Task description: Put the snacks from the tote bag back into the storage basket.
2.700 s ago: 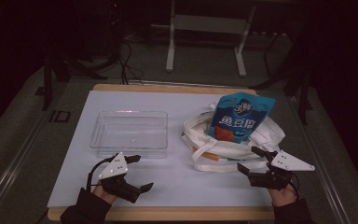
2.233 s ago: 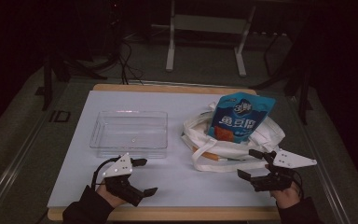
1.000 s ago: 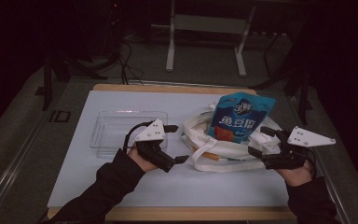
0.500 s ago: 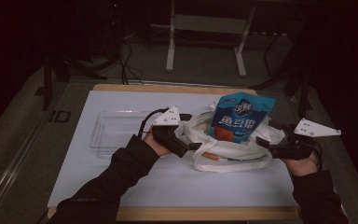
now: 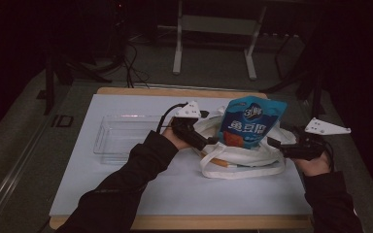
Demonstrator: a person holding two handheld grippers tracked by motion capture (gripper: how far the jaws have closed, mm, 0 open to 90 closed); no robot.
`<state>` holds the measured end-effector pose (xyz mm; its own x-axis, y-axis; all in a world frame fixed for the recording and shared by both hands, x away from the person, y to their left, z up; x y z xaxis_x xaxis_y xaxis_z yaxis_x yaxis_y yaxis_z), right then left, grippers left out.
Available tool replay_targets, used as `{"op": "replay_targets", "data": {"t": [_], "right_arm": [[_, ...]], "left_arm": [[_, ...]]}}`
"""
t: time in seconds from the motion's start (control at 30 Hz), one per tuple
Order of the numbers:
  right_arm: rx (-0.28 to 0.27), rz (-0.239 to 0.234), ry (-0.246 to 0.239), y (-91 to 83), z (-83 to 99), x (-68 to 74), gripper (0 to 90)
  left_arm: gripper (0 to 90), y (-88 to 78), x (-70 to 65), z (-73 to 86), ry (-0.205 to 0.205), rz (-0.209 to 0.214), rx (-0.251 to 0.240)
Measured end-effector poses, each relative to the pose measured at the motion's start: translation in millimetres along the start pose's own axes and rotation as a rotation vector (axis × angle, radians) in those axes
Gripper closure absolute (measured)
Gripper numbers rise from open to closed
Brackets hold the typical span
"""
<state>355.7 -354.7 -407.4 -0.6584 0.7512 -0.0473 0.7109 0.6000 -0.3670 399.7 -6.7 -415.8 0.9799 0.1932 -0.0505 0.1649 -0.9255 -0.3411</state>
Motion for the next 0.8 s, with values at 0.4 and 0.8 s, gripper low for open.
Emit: {"op": "replay_targets", "data": {"t": [0.4,0.8], "right_arm": [[0.013,-0.002,0.015,20.8,-1.0,-15.6,21.3],[0.029,0.02,0.019,22.0,7.9,-26.3,33.2]], "left_arm": [[5.8,31.3,25.1,-6.2,-0.032,-0.013,0.009],[42.1,49.2,31.2,-14.6,-0.006,-0.005,0.044]]}}
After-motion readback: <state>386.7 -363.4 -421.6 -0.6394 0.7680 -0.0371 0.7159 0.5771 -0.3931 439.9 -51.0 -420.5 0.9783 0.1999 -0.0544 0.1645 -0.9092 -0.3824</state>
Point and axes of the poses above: each handheld gripper's, and its own axes: y roughly forward along the jaws, z roughly out of its underside, x roughly to its left, the point moved 2 cm from there along y, roughly forward along the jaws, and after that the axes turned 7 degrees about z, right-handed, at the moved point
